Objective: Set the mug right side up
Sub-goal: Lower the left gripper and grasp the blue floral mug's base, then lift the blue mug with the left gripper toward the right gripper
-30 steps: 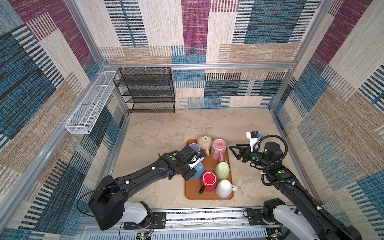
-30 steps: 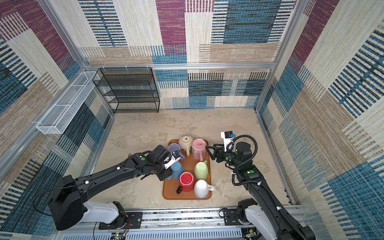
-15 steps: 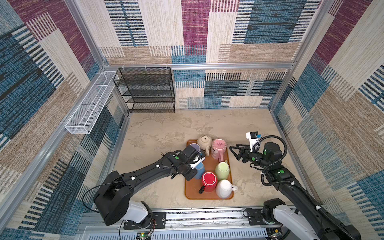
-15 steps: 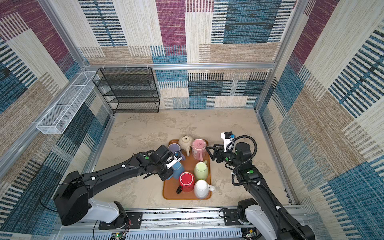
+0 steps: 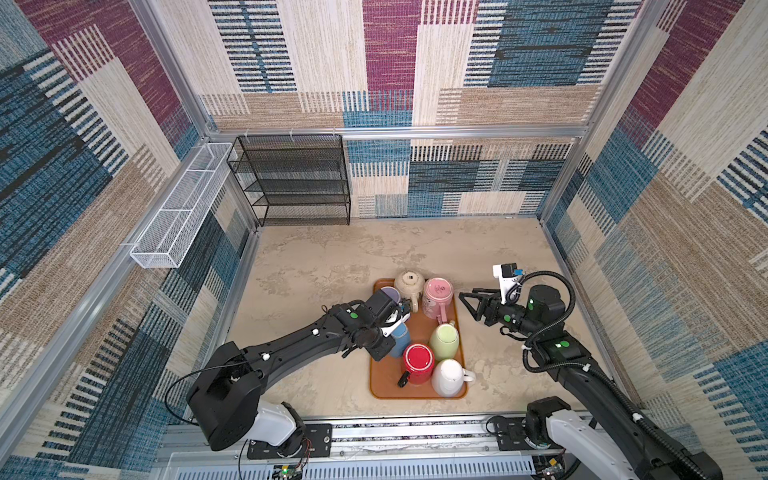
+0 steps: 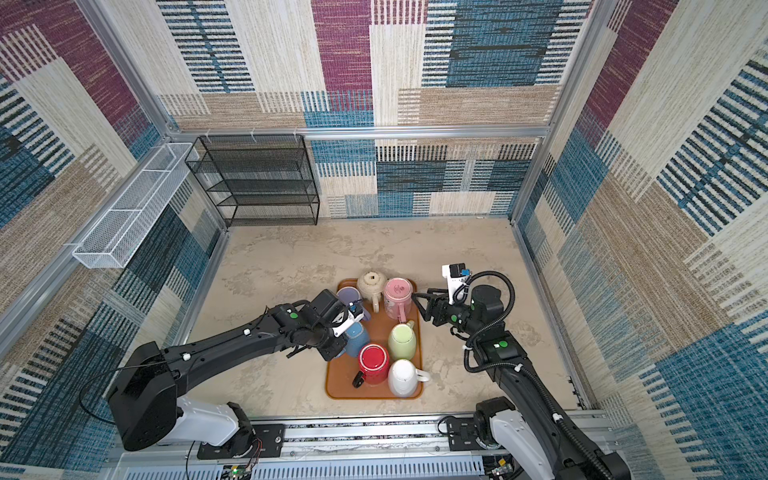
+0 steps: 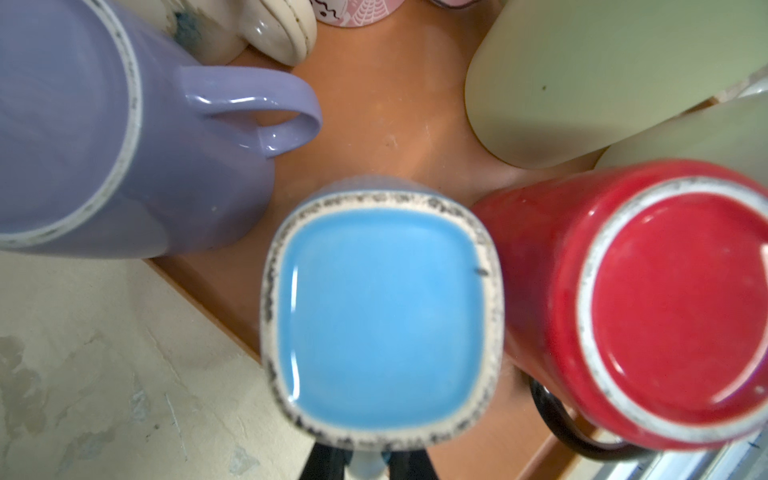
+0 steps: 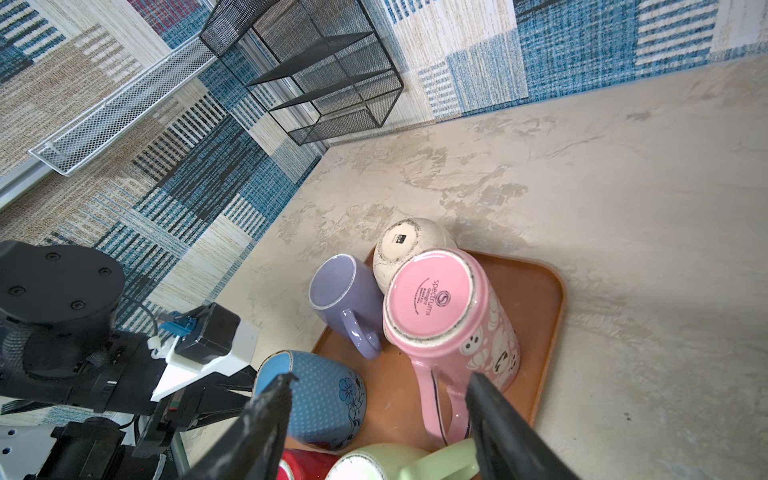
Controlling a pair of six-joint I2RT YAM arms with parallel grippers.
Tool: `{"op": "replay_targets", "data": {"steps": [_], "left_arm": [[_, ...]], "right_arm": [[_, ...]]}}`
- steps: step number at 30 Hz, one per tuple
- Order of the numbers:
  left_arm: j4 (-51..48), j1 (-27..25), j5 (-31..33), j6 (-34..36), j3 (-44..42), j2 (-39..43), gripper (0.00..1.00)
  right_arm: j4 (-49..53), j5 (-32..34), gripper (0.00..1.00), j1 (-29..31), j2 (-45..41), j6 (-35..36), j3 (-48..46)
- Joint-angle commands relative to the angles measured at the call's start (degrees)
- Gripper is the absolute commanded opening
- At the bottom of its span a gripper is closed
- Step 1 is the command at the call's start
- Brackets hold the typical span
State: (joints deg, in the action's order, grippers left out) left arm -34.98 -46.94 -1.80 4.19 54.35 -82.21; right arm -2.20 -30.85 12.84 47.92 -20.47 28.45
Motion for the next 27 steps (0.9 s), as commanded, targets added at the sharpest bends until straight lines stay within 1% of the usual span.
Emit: {"op": "replay_targets", "data": {"steps": [1,4,10,14,21,24,27], "left_arm": [[1.82,0.05,-1.08,-1.54,0.37,0.51,0.05],[2.24,0.03,-1.29,-1.99,0.2,1.07,0.0],[2.69,0.01,-1.26,-2.62,-0.03,3.38,0.0],[2.71,0.06,-1.34,-3.01,-0.03,5.14,0.0],[2.74,0.06,-1.7,-4.26,0.32,9.89,0.0],[2.84,0.08,-1.93,-4.62,0.8,12.35,0.0],[3.14,0.09,-2.49,-4.91,1.47,14.7,0.0]], "right_arm": [[-0.42,0.18,0.69,0.02,-0.64,0.13,0.29],[0.13,0.59,0.7,0.08,-1.12,0.34,0.39],[0.47,0.69,0.71,0.08,-2.1,0.3,0.37],[0.4,0.36,0.74,0.02,-2.39,0.38,0.37],[0.1,-1.02,0.77,0.01,-3.27,0.25,0.21],[-0.54,-2.02,0.83,0.06,-3.37,0.27,-0.23],[-1.64,-3.31,0.86,0.07,-3.64,0.09,-0.55]]}}
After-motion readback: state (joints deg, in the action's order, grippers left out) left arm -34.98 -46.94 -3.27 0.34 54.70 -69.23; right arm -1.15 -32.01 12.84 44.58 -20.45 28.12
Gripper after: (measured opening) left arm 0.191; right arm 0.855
